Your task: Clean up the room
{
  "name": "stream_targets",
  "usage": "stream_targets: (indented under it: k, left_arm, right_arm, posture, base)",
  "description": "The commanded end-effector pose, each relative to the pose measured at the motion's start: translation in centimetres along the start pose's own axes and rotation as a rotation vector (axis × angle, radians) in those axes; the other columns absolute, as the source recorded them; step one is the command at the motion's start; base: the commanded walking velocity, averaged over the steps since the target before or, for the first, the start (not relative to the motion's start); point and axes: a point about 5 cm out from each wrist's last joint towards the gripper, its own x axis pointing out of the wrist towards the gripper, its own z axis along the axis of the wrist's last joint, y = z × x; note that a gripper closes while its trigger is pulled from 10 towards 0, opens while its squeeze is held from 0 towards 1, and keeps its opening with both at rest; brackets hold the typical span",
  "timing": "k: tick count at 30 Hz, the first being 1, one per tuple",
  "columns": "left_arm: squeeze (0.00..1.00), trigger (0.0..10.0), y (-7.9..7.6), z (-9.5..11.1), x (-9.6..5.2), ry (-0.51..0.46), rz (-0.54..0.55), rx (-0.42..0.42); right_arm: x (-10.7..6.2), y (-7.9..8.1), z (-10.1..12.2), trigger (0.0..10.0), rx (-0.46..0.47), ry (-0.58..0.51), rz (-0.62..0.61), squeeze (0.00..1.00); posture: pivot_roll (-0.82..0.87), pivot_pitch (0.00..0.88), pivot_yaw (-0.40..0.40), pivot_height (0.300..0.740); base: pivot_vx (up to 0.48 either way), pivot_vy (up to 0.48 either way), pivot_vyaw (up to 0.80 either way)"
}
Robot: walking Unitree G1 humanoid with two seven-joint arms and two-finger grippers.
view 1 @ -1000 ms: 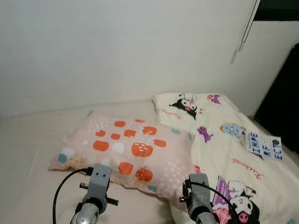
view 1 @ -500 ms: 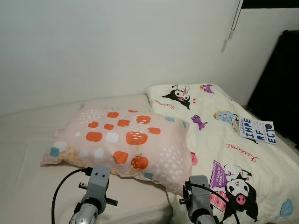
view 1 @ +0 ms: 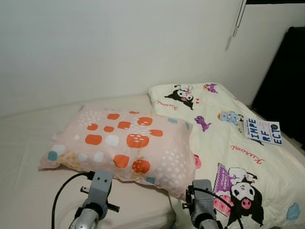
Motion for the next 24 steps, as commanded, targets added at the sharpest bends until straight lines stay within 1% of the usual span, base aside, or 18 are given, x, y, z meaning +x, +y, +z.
stream_targets:
  k: [1, 16, 17, 18, 24]
  left_arm:
    - [0.0, 10.0, 0.03, -0.44, -0.23, 0.022, -0.003, -0.002]
    - [0.0, 10.0, 0.19, -0.65, -0.29, 0.042, 0.007, 0.028]
    - [0.0, 10.0, 0.16, -0.66, -0.31, 0.042, 0.005, 0.031]
    - [0.0, 10.0, 0.16, -0.66, -0.31, 0.042, 0.005, 0.031]
    - [0.0, 10.0, 0.11, -0.59, -0.28, 0.042, 0.0, 0.039]
  right_arm:
    - [-0.18, -0.2, -0.2, 10.0, 0.016, 0.004, -0.017, 0.0]
    - [-0.17, -0.16, -0.31, 10.0, 0.026, 0.014, -0.017, 0.0]
    - [-0.19, -0.15, -0.33, 10.0, 0.027, 0.016, -0.017, 0.0]
    - [-0.19, -0.15, -0.33, 10.0, 0.027, 0.016, -0.017, 0.0]
    - [-0.24, -0.17, -0.34, 10.0, 0.03, 0.014, -0.022, 0.0]
  posture:
    - [0.05, 0.13, 0.011, 0.641]
    - [0.05, 0.133, 0.013, 0.641]
    - [0.05, 0.134, 0.014, 0.631]
    - [0.05, 0.134, 0.014, 0.631]
    - [0.05, 0.134, 0.015, 0.597]
  base:
    - [0.0, 0.0, 0.0]
    - [0.0, 0.0, 0.0]
    - [0.0, 0.0, 0.0]
    - [0.0, 0.0, 0.0]
    - [0.0, 0.0, 0.0]
